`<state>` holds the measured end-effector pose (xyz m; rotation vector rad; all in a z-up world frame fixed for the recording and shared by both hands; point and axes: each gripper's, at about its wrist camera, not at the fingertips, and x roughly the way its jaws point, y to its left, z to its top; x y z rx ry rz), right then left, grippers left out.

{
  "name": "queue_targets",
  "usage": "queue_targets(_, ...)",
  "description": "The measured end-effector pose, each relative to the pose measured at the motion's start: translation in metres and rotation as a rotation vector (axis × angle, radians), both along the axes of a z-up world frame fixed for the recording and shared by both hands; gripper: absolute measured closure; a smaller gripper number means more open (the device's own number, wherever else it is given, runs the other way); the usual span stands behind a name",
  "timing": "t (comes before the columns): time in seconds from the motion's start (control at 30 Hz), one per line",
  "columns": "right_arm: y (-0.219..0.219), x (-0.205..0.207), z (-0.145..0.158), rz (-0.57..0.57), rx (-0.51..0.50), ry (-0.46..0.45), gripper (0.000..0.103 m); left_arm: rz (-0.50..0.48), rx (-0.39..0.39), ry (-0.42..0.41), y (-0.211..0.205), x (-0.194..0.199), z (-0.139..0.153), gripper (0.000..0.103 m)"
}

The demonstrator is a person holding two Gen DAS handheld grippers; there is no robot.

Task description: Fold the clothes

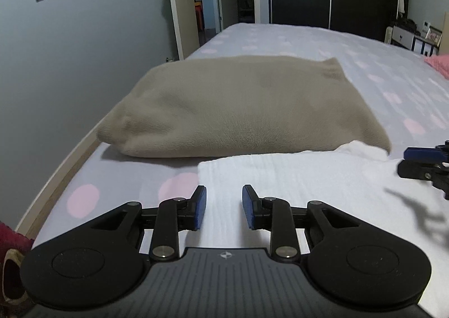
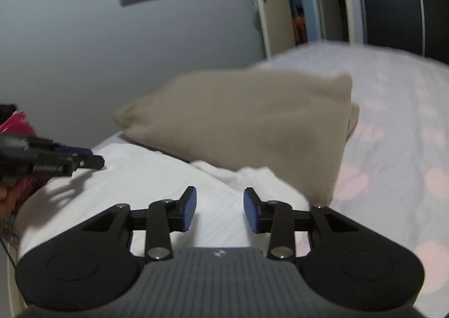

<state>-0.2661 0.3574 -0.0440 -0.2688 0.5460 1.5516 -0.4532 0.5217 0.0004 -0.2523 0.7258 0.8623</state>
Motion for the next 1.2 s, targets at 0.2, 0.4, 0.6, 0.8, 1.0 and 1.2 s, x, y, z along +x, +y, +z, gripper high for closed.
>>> queue_targets(0.2,-0.061,-0.018,0.028,0.170,0.079,-0.020,0.056,0.000,-0.037,0.020,-0.037,-0.026,0.022,0.077)
queue_targets(0.4,-0.089,-0.058,0.021,0.279,0.027,-0.140,0.058,0.015,-0.079,0.121,-0.061,-0.032,0.003,0.077)
queue_targets(0.6,-0.095,-0.061,-0.024,0.241,-0.106,-0.151,0.058,0.020,-0.115,0.160,-0.055,-0.031,-0.024,0.077)
queue_targets(0.8,-0.091,-0.055,-0.036,0.228,-0.148,-0.106,0.056,0.006,-0.083,0.232,-0.056,-0.020,-0.035,0.077)
queue_targets(1.0,-0.099,-0.050,-0.027,0.199,-0.138,-0.047,0.053,0.023,-0.023,0.237,-0.075,-0.022,-0.019,0.077)
queue_targets(1.2,-0.109,-0.034,-0.006,0.112,-0.121,-0.016,0.029,0.060,0.041,0.125,-0.110,-0.015,0.010,0.050)
